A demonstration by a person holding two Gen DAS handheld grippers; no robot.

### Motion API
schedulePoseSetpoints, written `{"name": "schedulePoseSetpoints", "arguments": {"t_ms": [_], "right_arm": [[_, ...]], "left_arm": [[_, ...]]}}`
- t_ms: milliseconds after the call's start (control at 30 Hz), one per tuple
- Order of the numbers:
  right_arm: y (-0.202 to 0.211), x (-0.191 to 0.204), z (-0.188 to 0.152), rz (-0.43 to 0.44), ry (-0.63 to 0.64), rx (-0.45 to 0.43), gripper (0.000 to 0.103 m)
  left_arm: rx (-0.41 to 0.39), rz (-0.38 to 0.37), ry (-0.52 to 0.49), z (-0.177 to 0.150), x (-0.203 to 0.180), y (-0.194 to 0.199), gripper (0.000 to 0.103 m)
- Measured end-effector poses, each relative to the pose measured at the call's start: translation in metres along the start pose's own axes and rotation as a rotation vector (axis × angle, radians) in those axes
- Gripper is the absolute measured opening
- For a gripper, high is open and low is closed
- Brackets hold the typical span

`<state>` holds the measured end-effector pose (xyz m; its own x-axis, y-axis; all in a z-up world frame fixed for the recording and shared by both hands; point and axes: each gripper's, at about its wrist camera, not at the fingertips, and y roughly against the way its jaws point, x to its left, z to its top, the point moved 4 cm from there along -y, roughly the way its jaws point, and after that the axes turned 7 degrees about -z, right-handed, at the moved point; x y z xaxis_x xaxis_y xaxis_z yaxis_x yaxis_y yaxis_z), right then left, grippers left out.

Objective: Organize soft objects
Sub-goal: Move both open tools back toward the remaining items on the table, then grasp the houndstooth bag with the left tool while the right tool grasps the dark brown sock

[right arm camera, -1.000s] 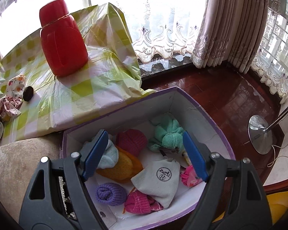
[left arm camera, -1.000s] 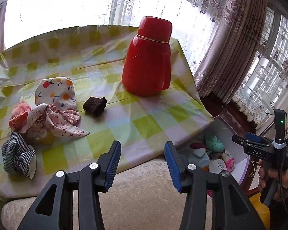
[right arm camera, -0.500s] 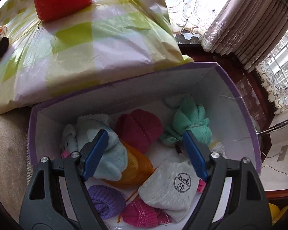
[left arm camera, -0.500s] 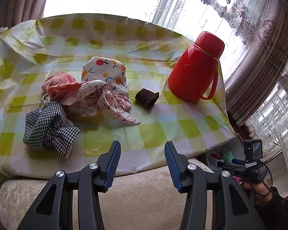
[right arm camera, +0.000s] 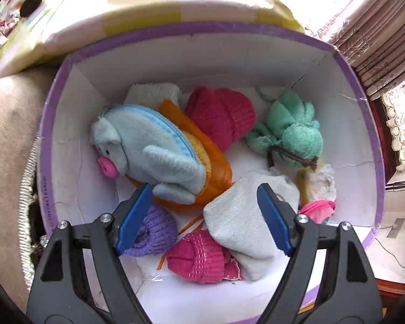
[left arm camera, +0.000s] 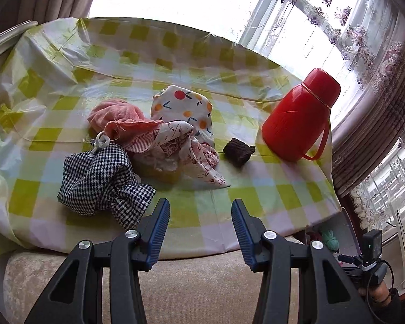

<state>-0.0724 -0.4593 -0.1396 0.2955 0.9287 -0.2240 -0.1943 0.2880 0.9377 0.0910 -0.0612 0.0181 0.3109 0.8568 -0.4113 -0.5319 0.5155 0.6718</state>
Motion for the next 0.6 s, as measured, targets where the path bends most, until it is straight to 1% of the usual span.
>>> {"name": "schedulePoseSetpoints", "arguments": {"t_ms": [133,200,267,333,367,400,433,500,600], "right_arm": [[0.039,-0.012,0.014,-0.005,-0.03,-0.084,0.082],[0.057,-0.005,0.032,-0.003,-0.035,-0.129,0.082],[0.073,0.003,0.047,0.016,-0.038,-0.172,0.082],[0.087,0.017,0.06,0.041,-0.028,-0.217,0.082],[0.093,0.025,0.066,0.053,-0.019,-0.236,0.082],[0.101,0.036,0.075,0.069,-0.007,-0.255,0.082],[0.105,0.045,0.081,0.085,0.004,-0.27,0.082],[0.108,0.064,0.092,0.116,0.028,-0.29,0.082],[0.112,0.095,0.108,0.155,0.053,-0.319,0.082]], "left_arm": [[-0.036,0.038,0.054,0.007,0.027,0.009,0.049],[-0.048,0.056,0.084,0.008,0.041,0.013,0.049],[-0.057,0.074,0.112,0.01,0.053,0.016,0.049],[-0.062,0.087,0.136,0.011,0.064,0.018,0.049],[-0.063,0.094,0.145,0.012,0.069,0.018,0.051],[-0.064,0.101,0.156,0.013,0.074,0.018,0.055],[-0.065,0.106,0.169,0.013,0.078,0.018,0.057],[-0.064,0.111,0.197,0.013,0.086,0.017,0.064],[-0.058,0.12,0.221,0.015,0.093,0.014,0.068]]}}
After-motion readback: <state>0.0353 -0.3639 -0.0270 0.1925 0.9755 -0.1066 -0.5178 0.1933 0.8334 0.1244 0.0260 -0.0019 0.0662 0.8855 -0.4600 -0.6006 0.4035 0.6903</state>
